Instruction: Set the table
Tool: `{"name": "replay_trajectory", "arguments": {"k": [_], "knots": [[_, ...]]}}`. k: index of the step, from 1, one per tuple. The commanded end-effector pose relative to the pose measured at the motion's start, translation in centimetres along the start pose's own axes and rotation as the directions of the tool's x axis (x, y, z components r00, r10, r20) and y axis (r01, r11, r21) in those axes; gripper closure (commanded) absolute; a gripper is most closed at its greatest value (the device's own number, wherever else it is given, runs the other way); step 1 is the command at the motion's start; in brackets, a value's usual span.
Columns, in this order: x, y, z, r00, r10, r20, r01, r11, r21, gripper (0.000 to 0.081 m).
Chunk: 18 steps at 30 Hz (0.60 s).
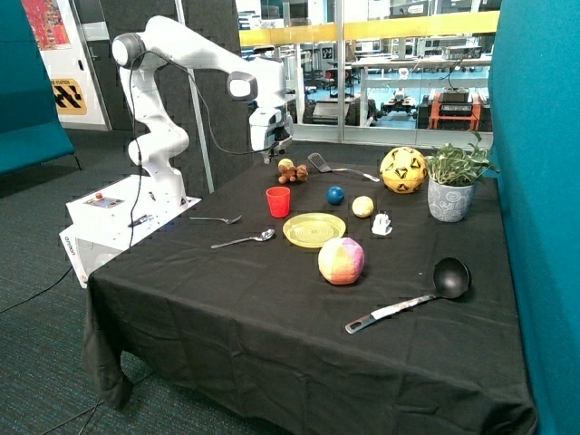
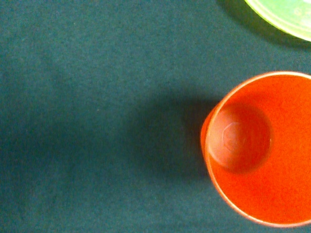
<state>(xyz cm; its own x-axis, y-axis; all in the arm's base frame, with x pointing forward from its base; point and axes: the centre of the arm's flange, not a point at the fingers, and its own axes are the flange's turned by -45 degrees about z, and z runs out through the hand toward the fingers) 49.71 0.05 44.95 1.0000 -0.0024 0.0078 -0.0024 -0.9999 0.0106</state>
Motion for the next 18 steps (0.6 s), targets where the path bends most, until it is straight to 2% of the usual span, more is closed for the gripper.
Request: {"name": "replay_trajectory", "arguments": {"k": [1,3,4,5,6,7,10,12,13,14,18], "knots": [[0.3,0.1,0.0,0.965,-0.262,0.0047,0.262,0.965,0.0122,0.0],[0.0,-0.1,0.6,0.956,-0.293,0.0043,0.292,0.956,0.0124,0.0],[-0.1,-0.1,0.8,0.956,-0.293,0.0043,0.292,0.956,0.0124,0.0133],[-0.2,-0.1,0.9,0.957,-0.289,0.0044,0.289,0.957,0.0123,0.0343],[-0.2,-0.2,1.0,0.955,-0.296,0.0043,0.296,0.955,0.0124,0.0448],[-0.3,-0.2,1.2,0.952,-0.305,0.0042,0.305,0.952,0.0124,0.05],[-0.3,-0.4,1.5,0.948,-0.319,0.004,0.319,0.948,0.0125,0.0544],[-0.3,-0.6,1.6,0.945,-0.326,0.0039,0.326,0.945,0.0125,0.0548],[-0.3,-0.6,1.7,0.94,-0.342,0.0037,0.342,0.94,0.0126,0.0548],[-0.3,-0.6,1.8,0.941,-0.339,0.0037,0.339,0.941,0.0126,0.0549],[0.0,-0.4,2.0,0.933,-0.361,0.0034,0.361,0.932,0.0126,0.0549]]}}
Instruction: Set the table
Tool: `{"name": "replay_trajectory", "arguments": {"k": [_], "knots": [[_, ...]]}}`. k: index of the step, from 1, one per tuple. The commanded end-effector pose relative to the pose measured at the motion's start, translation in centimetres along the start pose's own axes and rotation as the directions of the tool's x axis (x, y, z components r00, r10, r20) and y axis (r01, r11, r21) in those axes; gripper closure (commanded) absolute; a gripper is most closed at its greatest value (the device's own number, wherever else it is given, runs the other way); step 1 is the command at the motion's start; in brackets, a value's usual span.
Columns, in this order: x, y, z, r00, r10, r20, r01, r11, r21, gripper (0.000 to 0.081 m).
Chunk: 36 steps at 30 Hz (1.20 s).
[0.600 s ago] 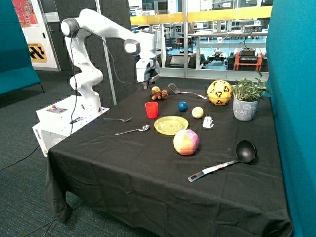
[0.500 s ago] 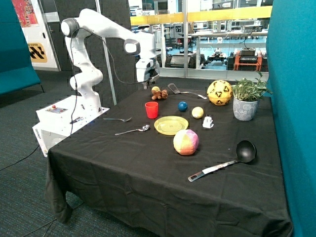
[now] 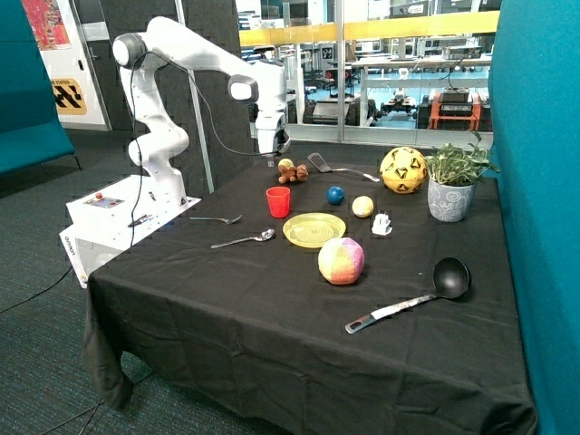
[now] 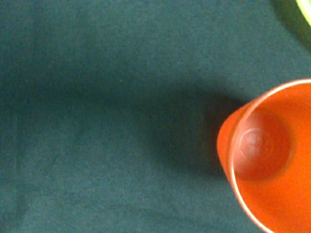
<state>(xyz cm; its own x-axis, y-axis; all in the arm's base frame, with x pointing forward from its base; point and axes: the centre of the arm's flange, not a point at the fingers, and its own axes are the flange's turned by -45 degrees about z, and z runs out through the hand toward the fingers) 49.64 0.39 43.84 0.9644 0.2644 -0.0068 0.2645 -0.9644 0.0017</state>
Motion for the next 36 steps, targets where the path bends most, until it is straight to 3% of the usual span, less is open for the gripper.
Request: {"name": "replay_trajectory", "arguments": {"k": [1,11,28,36], "knots": [[0.1,0.1,0.9,0.994,-0.107,-0.0069,0.107,0.994,0.0009,0.0549],[-0.6,3.3,1.9,0.989,-0.145,-0.007,0.145,0.989,0.0007,0.0544],[-1.4,9.9,4.3,0.997,-0.083,-0.0069,0.083,0.997,0.0011,0.0543],[-1.6,11.0,4.9,0.995,-0.101,-0.0069,0.101,0.995,0.001,0.0533]]}}
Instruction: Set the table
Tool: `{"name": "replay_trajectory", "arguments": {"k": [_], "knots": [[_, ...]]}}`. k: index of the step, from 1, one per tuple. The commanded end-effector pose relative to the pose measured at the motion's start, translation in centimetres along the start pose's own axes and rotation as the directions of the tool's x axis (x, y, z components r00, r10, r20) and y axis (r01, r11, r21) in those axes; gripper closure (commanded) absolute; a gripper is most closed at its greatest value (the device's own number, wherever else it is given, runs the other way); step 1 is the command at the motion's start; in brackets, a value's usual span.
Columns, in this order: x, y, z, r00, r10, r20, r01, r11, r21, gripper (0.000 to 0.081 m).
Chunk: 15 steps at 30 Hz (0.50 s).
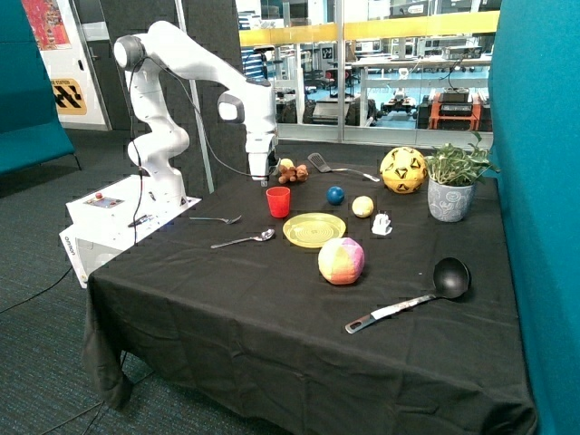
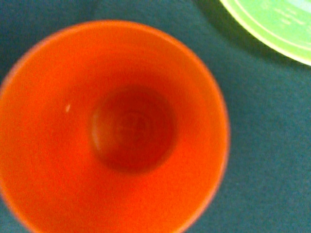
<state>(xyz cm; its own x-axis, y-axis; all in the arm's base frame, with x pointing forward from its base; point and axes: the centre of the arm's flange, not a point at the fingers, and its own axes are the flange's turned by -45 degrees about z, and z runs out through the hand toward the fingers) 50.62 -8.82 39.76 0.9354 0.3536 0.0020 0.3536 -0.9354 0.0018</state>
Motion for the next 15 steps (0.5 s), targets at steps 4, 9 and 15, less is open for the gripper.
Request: {"name": "replay_trajectory", "arguments": {"k": [4,9,15], "knots": [[-0.3,2.1,1.2,0.999,-0.036,0.002,0.036,0.999,0.0019,0.0504],[0.2,2.6,1.9,0.994,-0.106,0.0018,0.106,0.994,0.002,0.0507],[0.8,2.9,2.5,0.983,-0.184,0.0017,0.184,0.983,0.0022,0.0506]]}}
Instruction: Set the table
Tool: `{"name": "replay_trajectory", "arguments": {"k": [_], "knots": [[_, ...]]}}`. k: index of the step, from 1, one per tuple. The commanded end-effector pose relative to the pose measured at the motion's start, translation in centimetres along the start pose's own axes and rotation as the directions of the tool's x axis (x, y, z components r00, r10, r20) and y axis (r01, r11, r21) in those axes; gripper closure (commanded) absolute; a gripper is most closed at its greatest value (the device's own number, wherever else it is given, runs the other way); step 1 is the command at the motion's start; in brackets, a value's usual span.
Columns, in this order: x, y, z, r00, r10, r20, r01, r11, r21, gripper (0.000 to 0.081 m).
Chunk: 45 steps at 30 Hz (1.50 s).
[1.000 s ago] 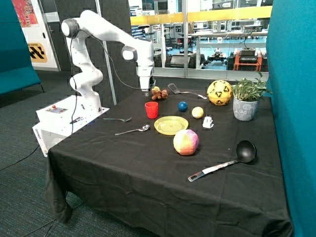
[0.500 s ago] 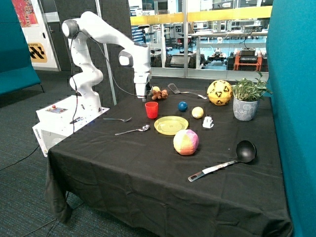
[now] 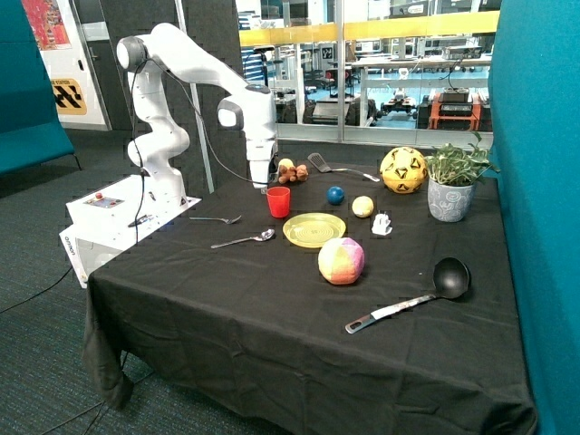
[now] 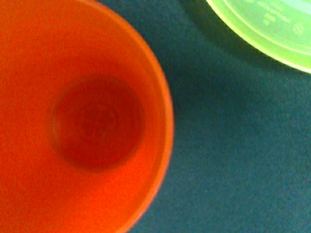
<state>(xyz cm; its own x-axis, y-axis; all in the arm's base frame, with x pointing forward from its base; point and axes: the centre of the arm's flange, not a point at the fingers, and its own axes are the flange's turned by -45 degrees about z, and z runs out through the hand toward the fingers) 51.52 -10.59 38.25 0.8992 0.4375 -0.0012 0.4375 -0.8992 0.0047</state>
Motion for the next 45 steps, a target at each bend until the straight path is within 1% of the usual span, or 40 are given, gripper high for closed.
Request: {"name": "replay_trajectory", "arguments": {"k": [1,6,11,20,21,23,25,33,40,41,45], "knots": [[0.6,1.0,1.1,0.995,-0.1,-0.0017,0.1,0.995,0.0046,0.0505],[0.5,1.5,1.7,0.993,-0.118,-0.0017,0.118,0.993,0.0046,0.05],[-0.1,2.7,2.6,0.994,-0.108,-0.0017,0.108,0.994,0.0046,0.0488],[-0.6,4.6,4.1,0.995,-0.096,-0.0016,0.096,0.995,0.0046,0.0459],[-0.8,4.9,4.2,0.996,-0.095,-0.0016,0.095,0.996,0.0046,0.0449],[-1.4,5.3,4.6,0.996,-0.087,-0.0016,0.087,0.996,0.0046,0.0464],[-2.0,5.7,4.8,0.997,-0.079,-0.0016,0.079,0.997,0.0046,0.0462],[-4.0,7.3,5.7,0.999,-0.048,-0.0014,0.048,0.999,0.0047,0.0441],[-4.9,8.7,6.2,1.0,-0.028,-0.0013,0.028,1.0,0.0047,0.0436],[-5.0,8.9,6.2,0.999,-0.035,-0.0014,0.035,0.999,0.0047,0.0434],[-5.0,9.7,6.4,1.0,-0.025,-0.0013,0.025,1.0,0.0047,0.0426]]}}
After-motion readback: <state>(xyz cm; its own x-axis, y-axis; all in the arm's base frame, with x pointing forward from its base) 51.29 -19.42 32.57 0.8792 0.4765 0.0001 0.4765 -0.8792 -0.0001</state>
